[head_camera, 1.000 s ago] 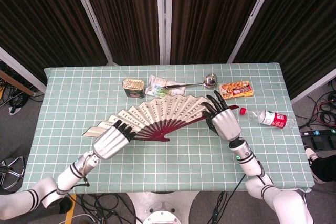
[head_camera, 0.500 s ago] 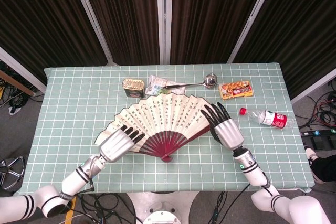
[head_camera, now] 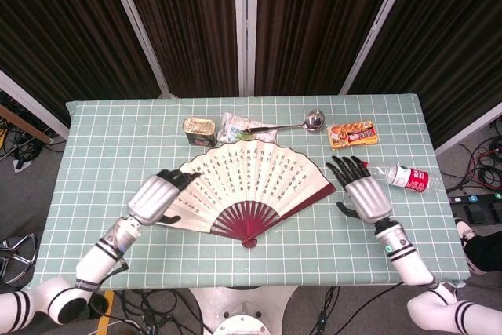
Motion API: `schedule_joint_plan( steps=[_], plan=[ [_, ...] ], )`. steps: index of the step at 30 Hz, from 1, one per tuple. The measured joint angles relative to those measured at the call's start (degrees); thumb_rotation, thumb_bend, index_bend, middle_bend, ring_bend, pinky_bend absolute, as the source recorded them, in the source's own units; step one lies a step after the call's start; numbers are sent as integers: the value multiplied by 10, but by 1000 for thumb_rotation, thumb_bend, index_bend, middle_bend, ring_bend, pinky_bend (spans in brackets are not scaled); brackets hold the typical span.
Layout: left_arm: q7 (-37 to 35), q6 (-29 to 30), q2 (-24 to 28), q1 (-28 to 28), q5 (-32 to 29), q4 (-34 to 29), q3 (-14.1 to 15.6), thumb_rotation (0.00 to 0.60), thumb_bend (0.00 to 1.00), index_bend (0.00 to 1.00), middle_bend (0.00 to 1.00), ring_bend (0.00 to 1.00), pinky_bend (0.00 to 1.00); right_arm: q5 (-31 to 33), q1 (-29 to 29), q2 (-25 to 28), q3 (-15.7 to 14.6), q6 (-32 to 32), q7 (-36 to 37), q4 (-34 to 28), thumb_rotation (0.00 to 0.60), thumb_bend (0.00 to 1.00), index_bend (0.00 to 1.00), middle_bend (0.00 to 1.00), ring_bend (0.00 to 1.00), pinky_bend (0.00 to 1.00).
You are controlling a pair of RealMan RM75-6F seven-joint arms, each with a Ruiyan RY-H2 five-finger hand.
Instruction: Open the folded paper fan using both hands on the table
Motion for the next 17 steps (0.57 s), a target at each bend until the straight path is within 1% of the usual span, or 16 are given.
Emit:
schedule_joint_plan(
  steps=[5, 8, 12, 17],
  plan=[
    [-79, 127, 20, 73, 0, 41, -2, 600, 0, 158, 229, 223, 301, 7, -39, 81, 1, 28, 80, -34, 600, 291, 7, 47, 0, 0],
    [-129, 179, 33, 127, -9, 73, 3, 600, 0, 162, 229, 223, 298, 10, -71, 109, 1, 66, 120, -44, 600, 299, 36, 78, 0, 0],
    [-140, 241, 40, 195, -29, 104, 14, 600, 0, 175, 233, 223, 288, 17, -123, 137, -2, 114, 146, -55, 600, 302, 43, 84, 0, 0],
    [-130, 295, 48, 263, -41, 101, 42, 600, 0, 178, 235, 223, 279, 30, -179, 148, -7, 158, 171, -64, 600, 312, 70, 99, 0, 0]
  ],
)
